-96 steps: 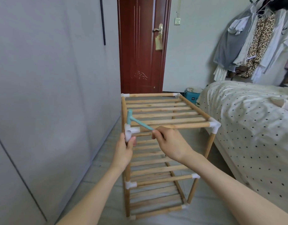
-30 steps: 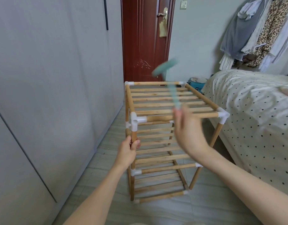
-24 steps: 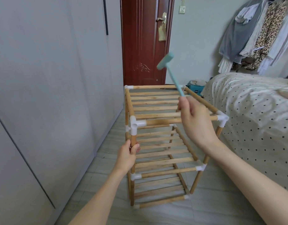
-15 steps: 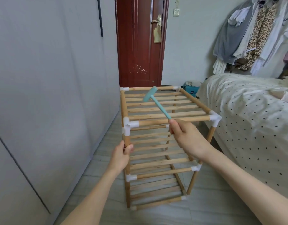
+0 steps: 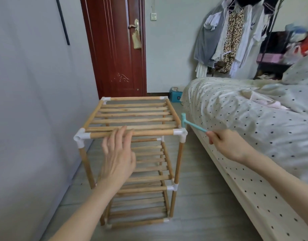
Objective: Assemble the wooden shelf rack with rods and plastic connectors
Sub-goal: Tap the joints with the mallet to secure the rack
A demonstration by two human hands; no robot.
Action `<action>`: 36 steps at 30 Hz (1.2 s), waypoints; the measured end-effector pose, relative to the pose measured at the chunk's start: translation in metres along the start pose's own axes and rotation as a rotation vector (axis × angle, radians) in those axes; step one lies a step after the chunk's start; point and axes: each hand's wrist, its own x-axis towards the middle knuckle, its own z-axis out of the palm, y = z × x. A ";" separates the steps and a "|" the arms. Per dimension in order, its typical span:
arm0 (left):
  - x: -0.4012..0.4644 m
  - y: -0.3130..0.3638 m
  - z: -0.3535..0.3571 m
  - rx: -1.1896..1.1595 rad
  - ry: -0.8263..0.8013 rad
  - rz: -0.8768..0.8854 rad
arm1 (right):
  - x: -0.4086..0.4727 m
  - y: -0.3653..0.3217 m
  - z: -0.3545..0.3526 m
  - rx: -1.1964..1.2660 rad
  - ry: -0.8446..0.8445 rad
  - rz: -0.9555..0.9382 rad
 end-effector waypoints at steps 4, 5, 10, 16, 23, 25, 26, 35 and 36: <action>0.022 0.021 0.020 0.089 -0.298 0.098 | 0.004 -0.006 -0.024 0.231 0.393 -0.023; 0.020 0.021 0.025 0.130 -0.311 0.095 | -0.001 -0.008 -0.023 0.291 0.540 -0.041; 0.013 0.016 0.024 0.151 -0.266 0.122 | -0.025 0.006 0.018 -0.011 -0.006 0.039; 0.015 0.023 0.020 0.127 -0.261 0.087 | -0.023 0.001 0.003 0.216 0.460 0.050; 0.015 0.026 0.019 0.135 -0.266 0.068 | -0.010 0.003 -0.007 0.270 0.498 0.004; 0.014 0.026 0.017 0.145 -0.274 0.072 | -0.021 0.000 0.010 0.182 0.204 0.052; 0.013 0.026 0.017 0.143 -0.274 0.068 | -0.026 0.005 0.016 0.148 0.044 0.070; 0.012 0.028 0.015 0.134 -0.281 0.051 | -0.023 0.005 0.009 0.240 0.062 0.101; 0.012 0.027 0.016 0.139 -0.277 0.057 | -0.014 0.009 0.001 0.285 0.055 0.135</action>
